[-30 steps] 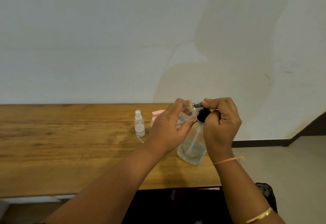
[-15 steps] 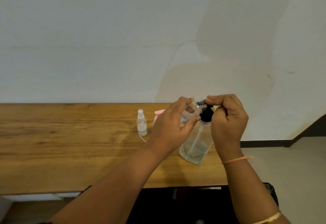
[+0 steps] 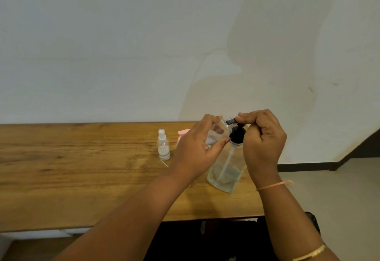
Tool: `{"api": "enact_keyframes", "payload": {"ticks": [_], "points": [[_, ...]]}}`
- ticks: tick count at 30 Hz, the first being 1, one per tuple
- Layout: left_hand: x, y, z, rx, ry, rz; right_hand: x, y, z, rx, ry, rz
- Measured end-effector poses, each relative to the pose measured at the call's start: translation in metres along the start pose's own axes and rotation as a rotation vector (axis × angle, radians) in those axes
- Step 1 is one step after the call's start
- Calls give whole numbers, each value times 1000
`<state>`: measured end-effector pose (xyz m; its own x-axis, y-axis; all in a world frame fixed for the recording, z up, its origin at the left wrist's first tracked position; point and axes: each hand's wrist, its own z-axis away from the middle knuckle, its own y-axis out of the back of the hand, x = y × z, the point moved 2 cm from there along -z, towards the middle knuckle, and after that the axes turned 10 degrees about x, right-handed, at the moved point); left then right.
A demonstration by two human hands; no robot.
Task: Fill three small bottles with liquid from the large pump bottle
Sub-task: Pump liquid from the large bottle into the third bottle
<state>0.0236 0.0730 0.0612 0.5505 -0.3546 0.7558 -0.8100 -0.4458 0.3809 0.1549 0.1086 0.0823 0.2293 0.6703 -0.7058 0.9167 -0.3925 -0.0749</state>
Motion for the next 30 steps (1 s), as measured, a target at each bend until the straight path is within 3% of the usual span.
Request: {"api": "enact_keyframes", "payload": {"ticks": [9,30], "points": [[-4,-5,-1,-59,27,-49,15,-3,13,41,45,39],[-3,-8,6,10,-8,-56,9,-5,13,55,51,23]]}}
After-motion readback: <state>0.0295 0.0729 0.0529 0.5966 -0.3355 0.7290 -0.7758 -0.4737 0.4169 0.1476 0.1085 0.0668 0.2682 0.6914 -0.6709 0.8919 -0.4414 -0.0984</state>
